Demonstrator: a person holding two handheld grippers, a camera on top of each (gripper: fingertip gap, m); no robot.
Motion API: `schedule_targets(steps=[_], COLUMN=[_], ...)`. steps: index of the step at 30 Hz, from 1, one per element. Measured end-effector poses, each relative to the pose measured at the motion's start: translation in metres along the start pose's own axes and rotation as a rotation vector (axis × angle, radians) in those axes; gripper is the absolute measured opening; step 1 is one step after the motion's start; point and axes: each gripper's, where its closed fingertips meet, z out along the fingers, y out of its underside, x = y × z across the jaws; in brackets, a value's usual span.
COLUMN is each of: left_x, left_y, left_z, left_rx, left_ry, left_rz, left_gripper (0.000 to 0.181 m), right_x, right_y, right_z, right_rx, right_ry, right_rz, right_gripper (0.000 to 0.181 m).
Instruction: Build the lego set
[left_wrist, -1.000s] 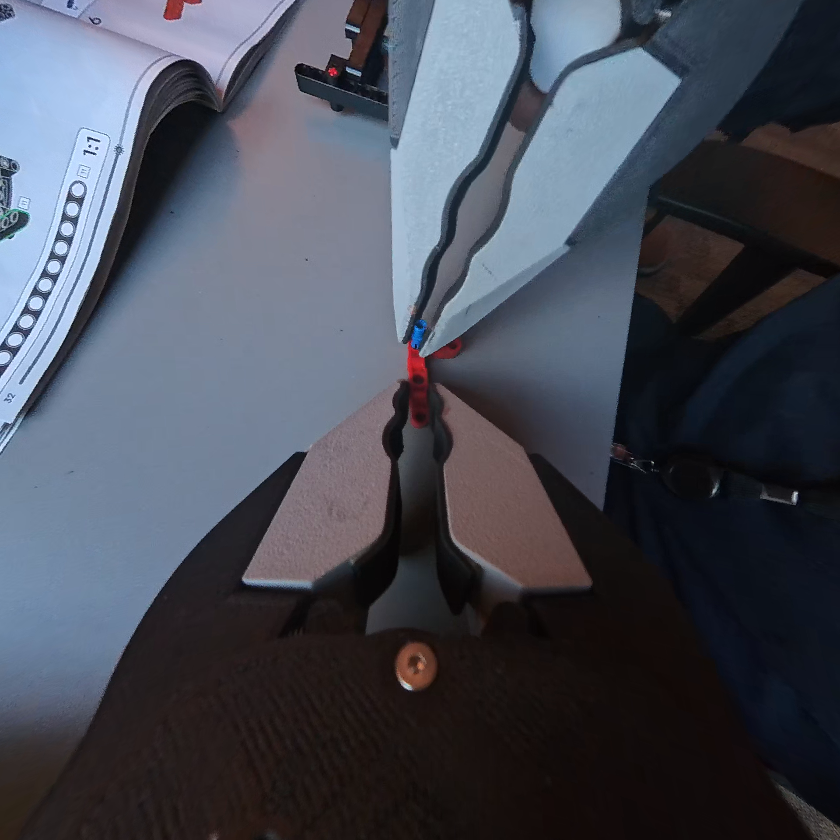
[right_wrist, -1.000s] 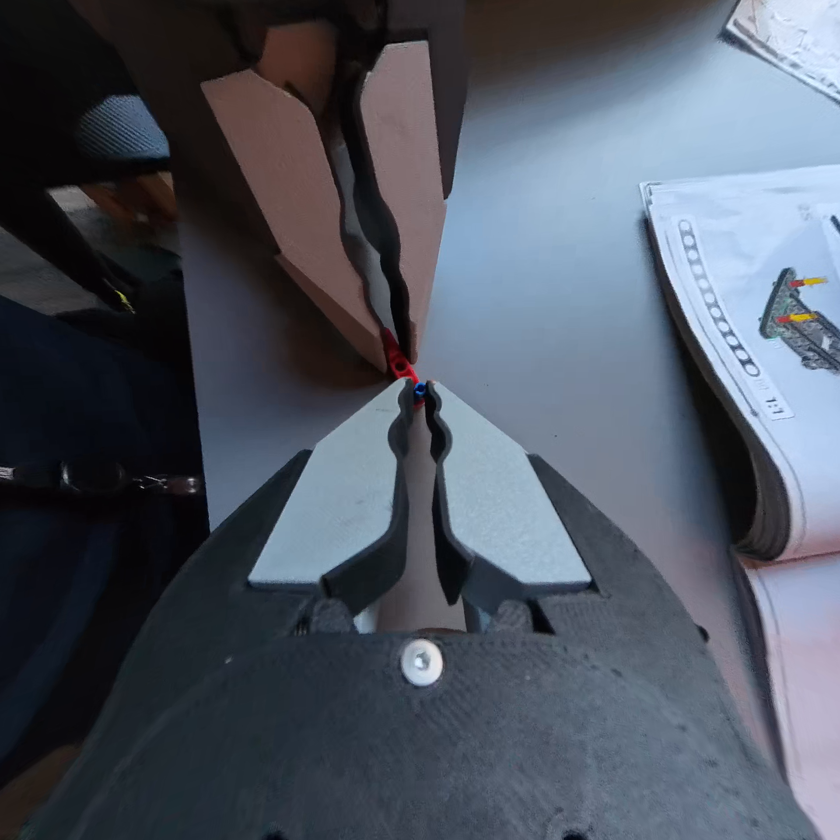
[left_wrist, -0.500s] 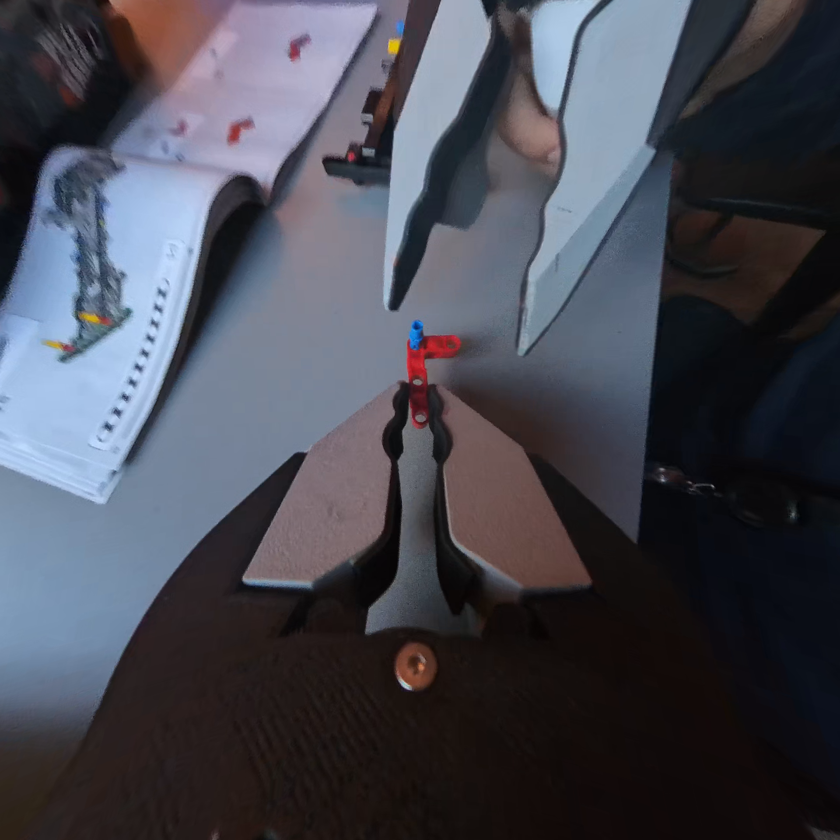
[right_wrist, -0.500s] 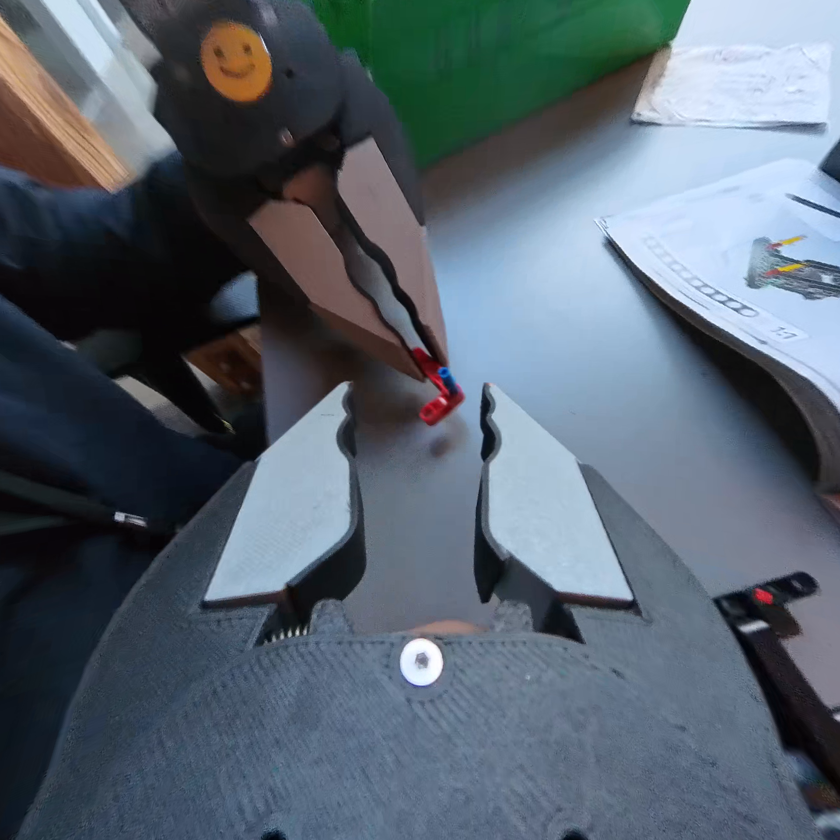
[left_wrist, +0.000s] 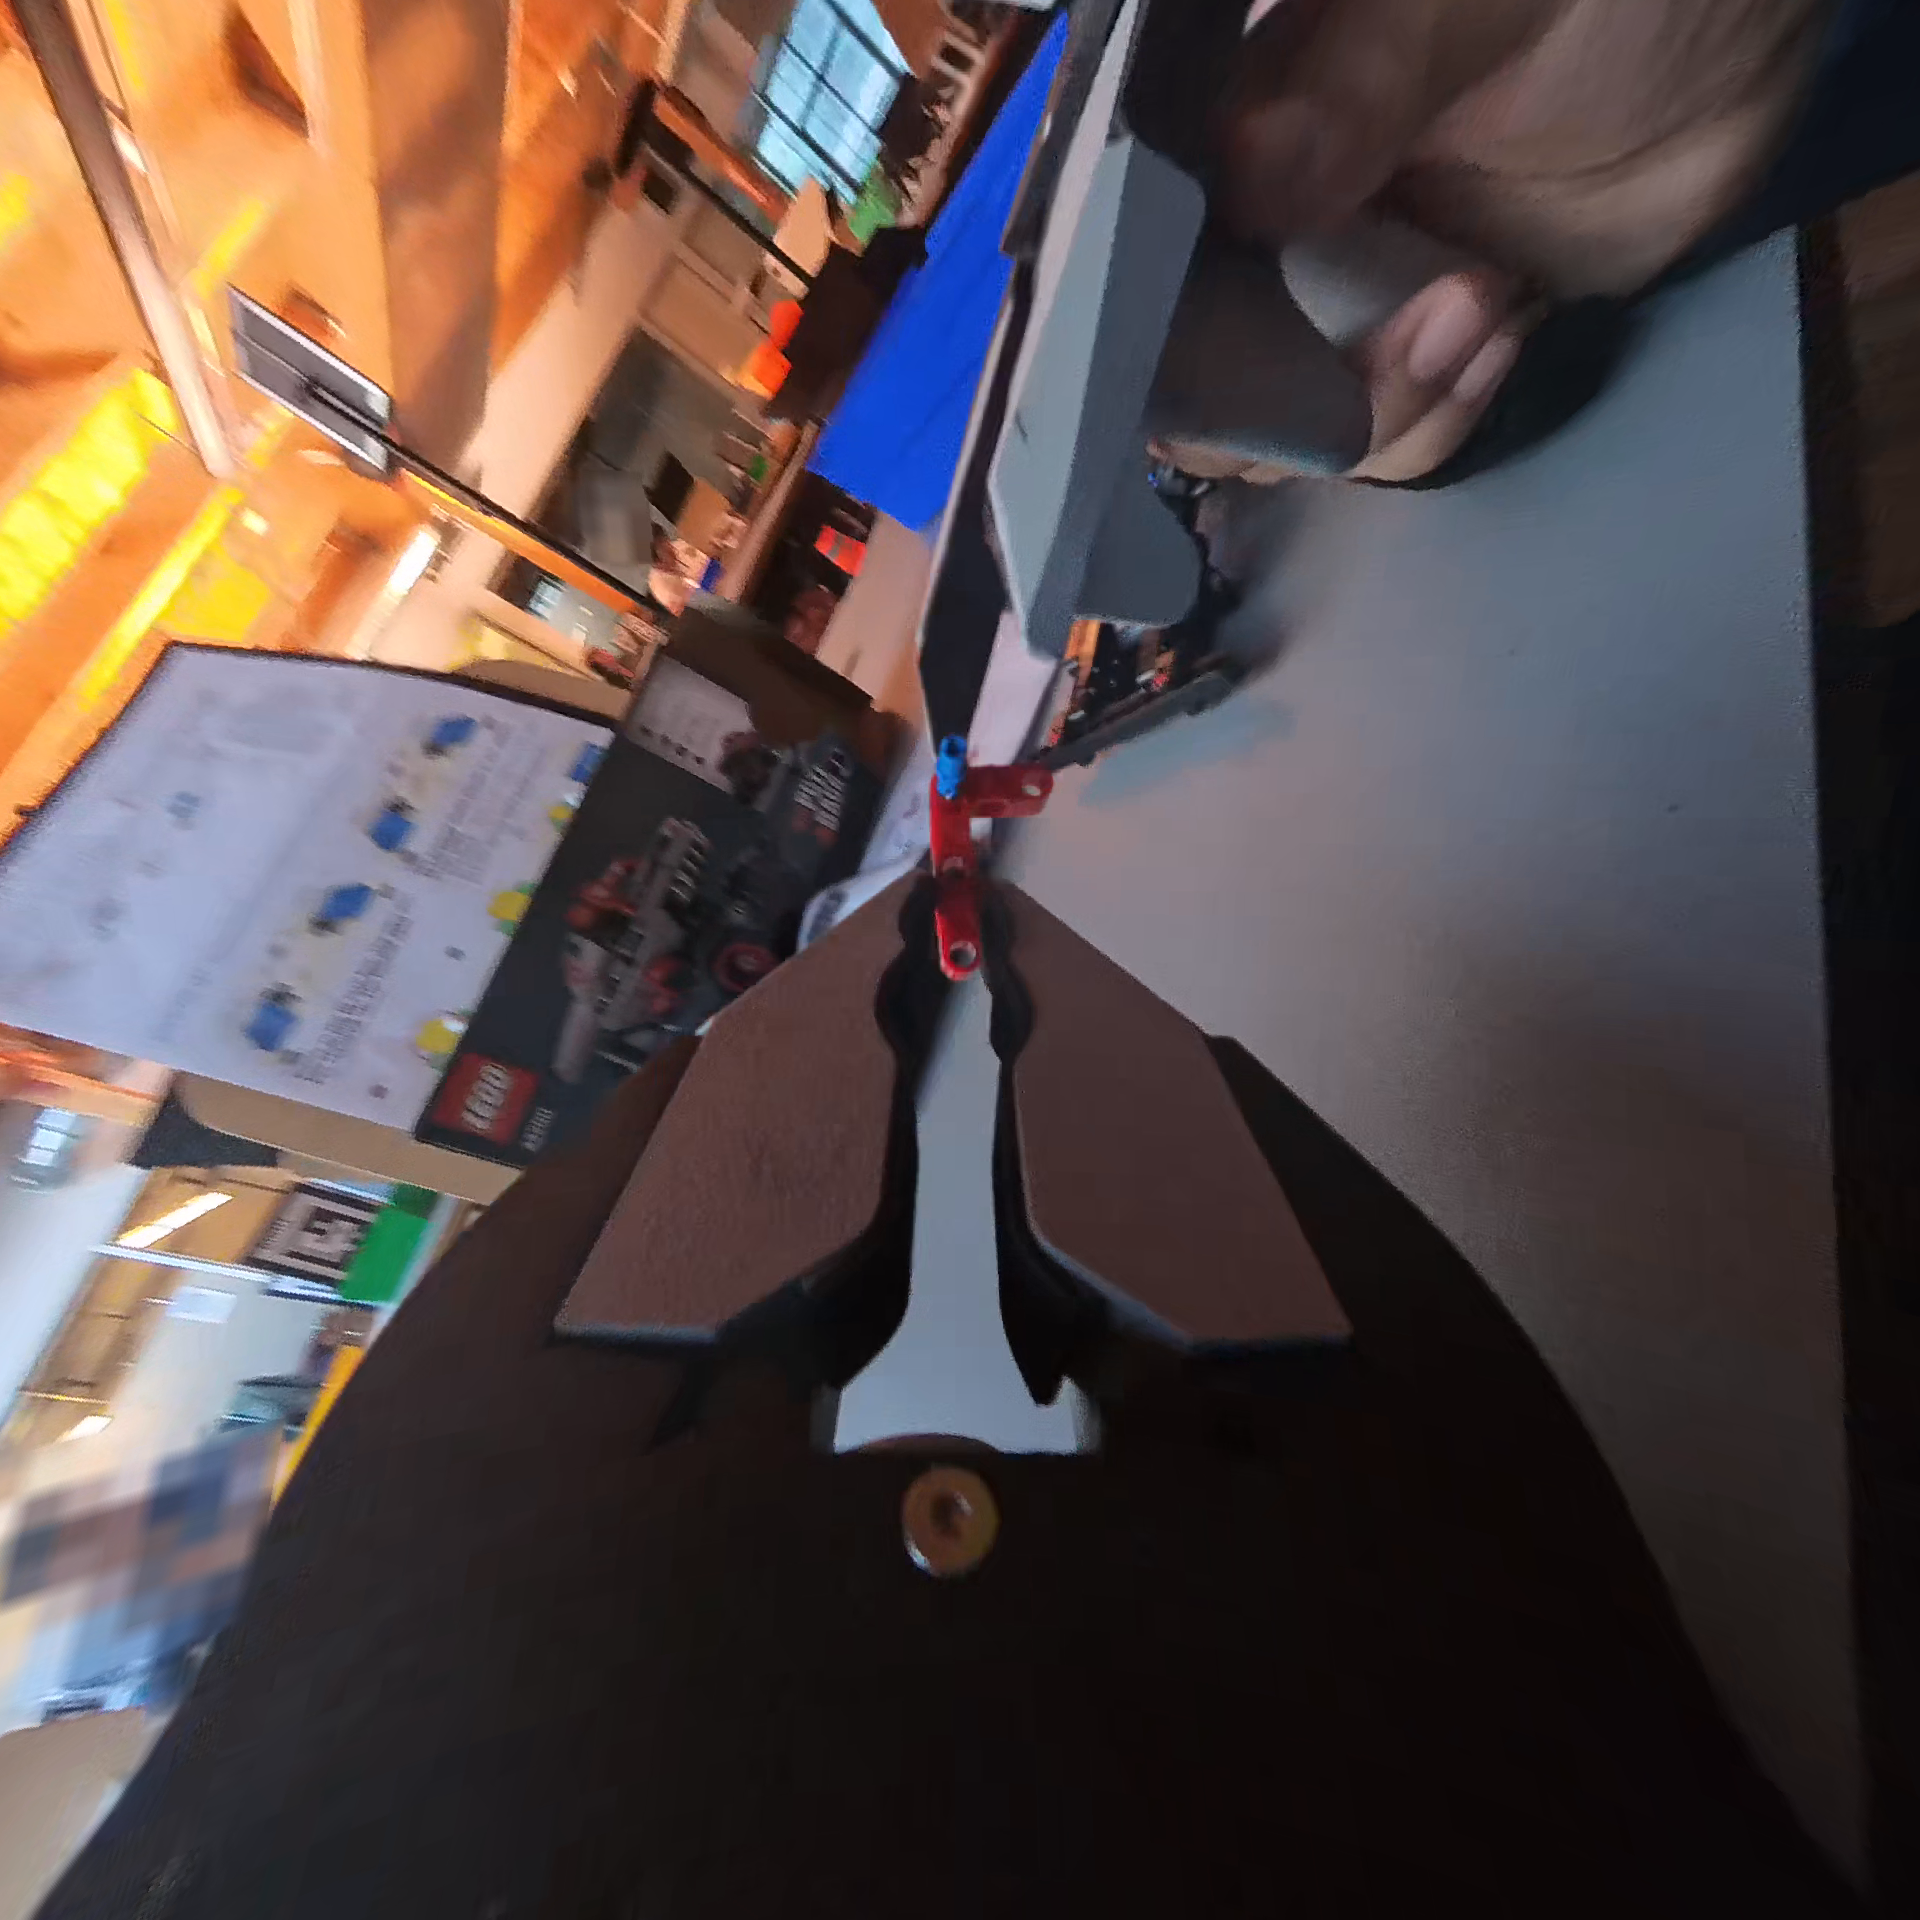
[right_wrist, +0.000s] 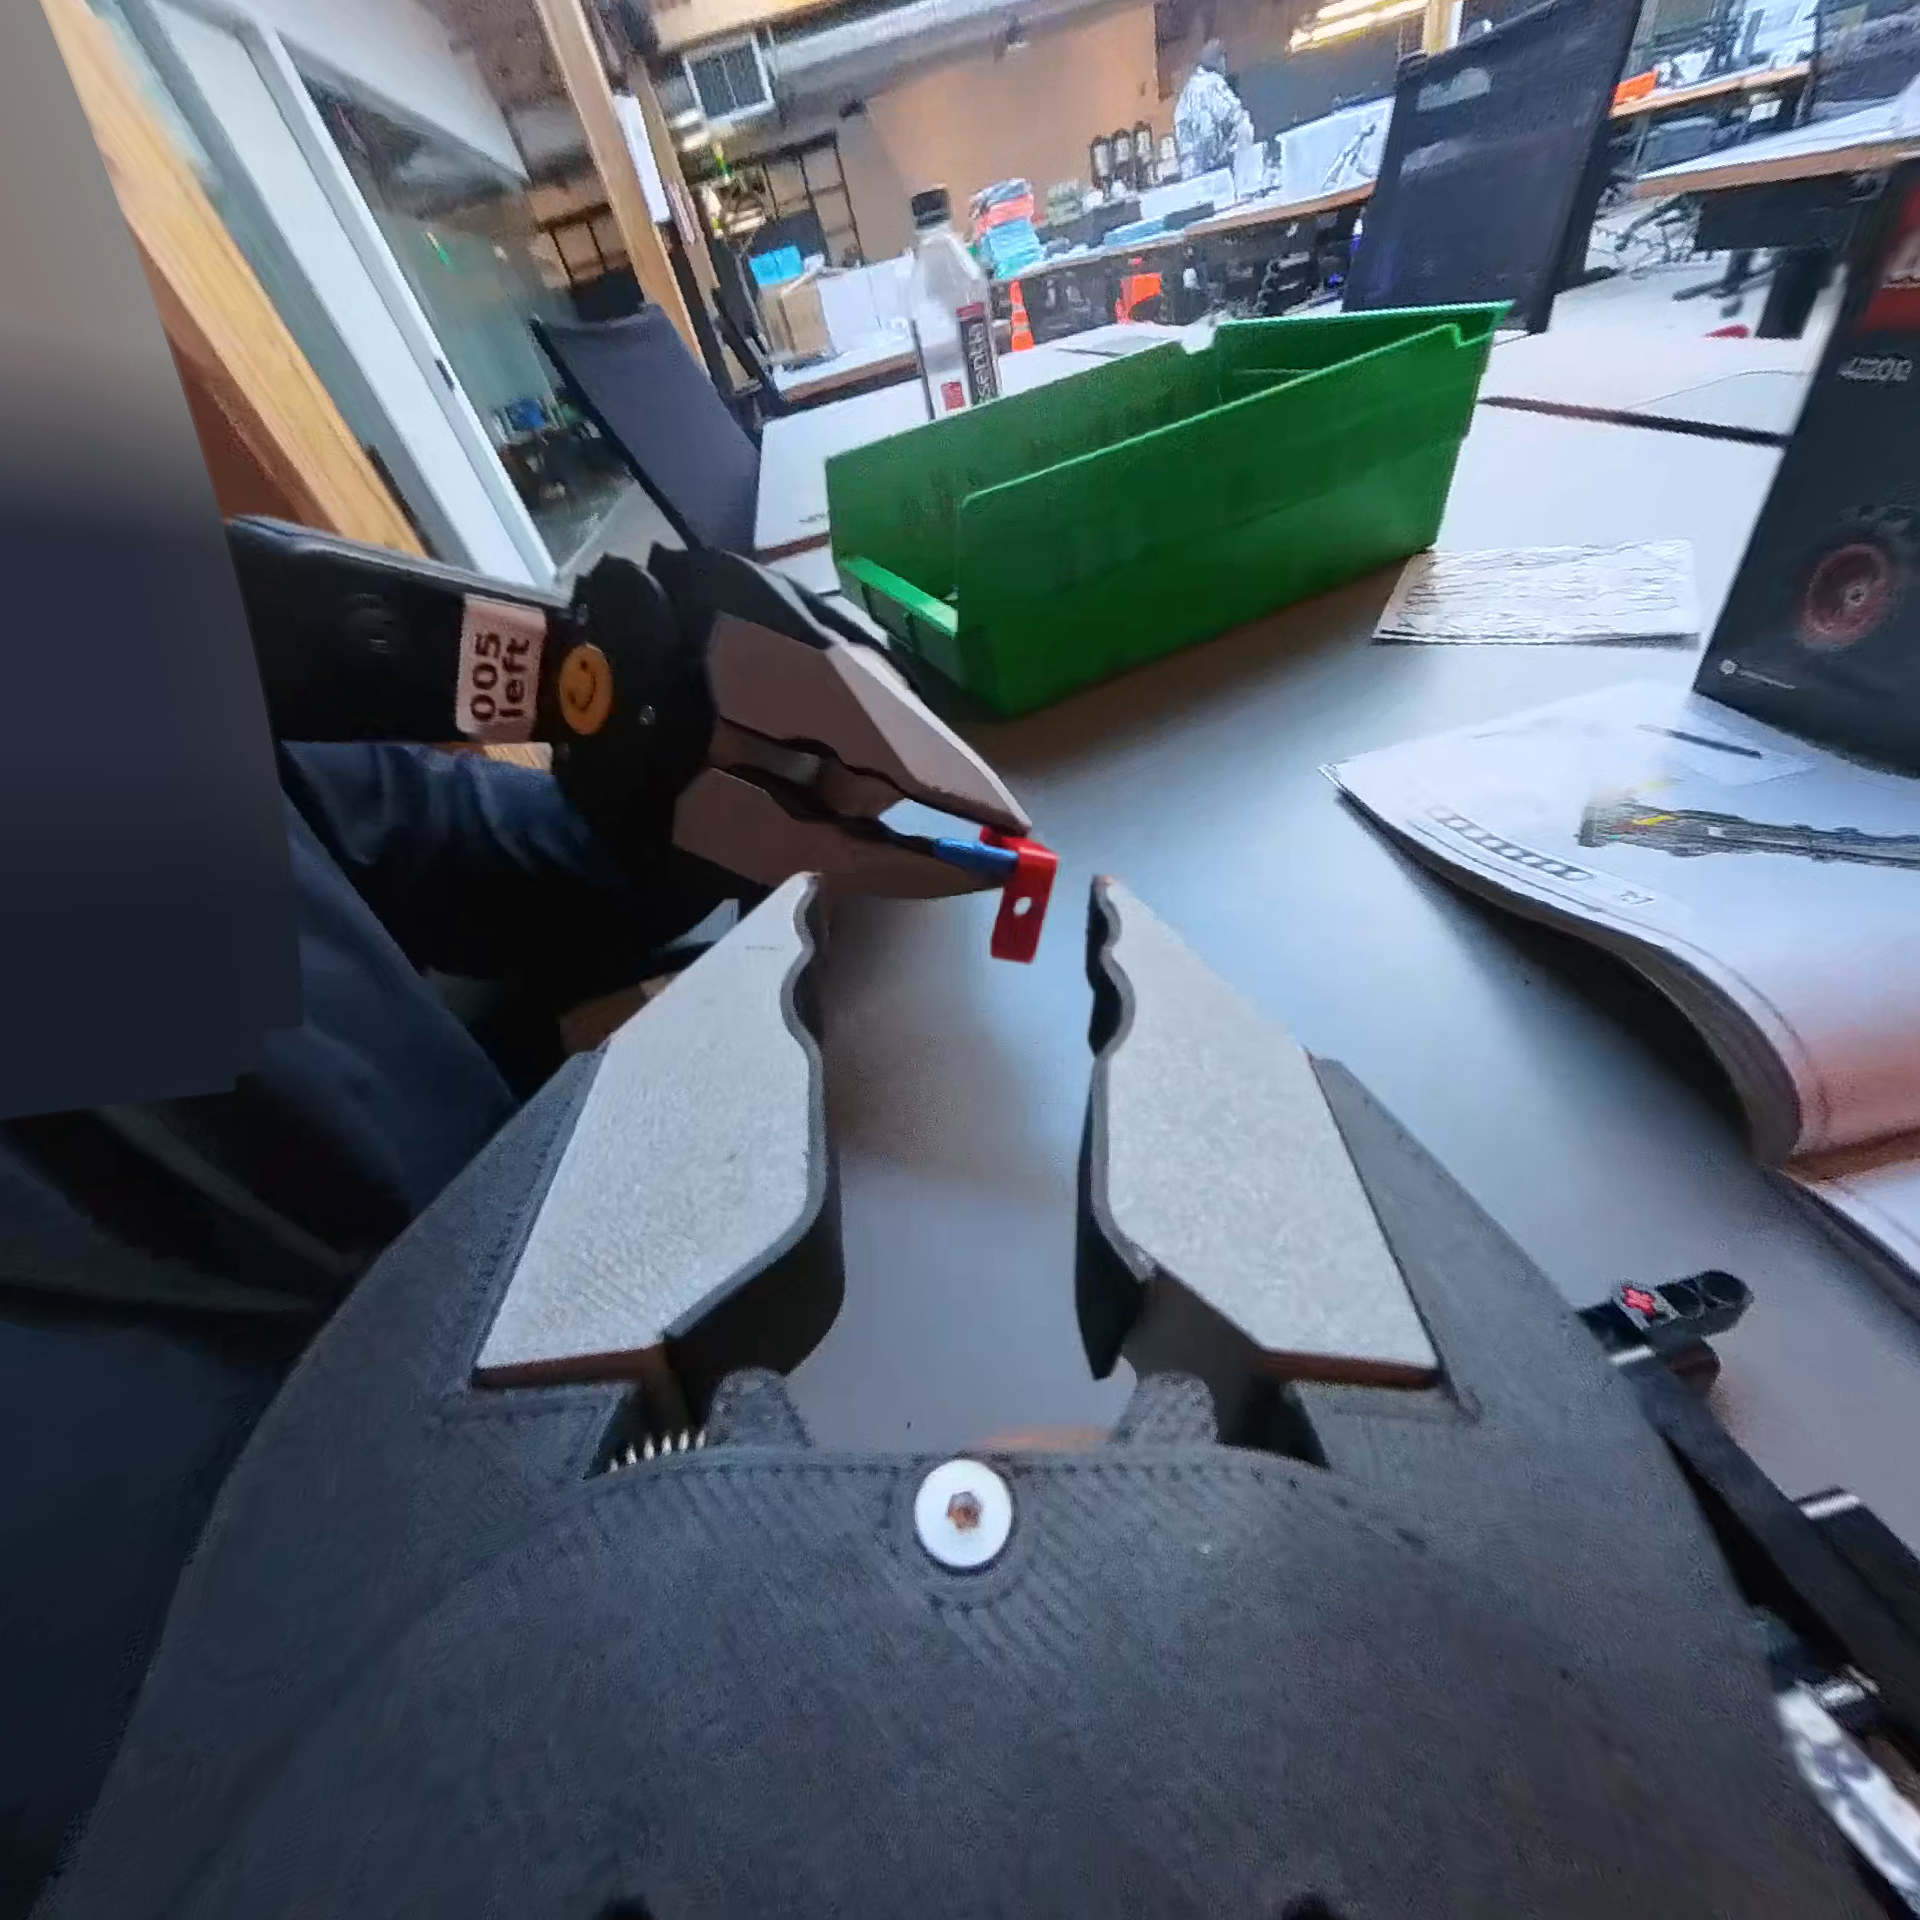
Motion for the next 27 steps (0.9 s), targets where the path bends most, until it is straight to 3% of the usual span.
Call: schedule_targets(steps=[7,27], left_x=[-0.002,0.001], left_y=[-0.017,-0.014], left_z=[-0.009,-0.008], left_rx=[0.05,-0.03], left_ry=[-0.123,-0.198], left_rz=[0.21,0.371], left_gripper=[0.005,0.004], right_x=[-0.01,-0.008], right_y=[0.004,0.001], right_z=[0.006,0.003], right_rx=[-0.025,-0.011], right_ry=[0.03,0.063], right_rz=[-0.148,-0.193], right_gripper=[0.029,0.019])
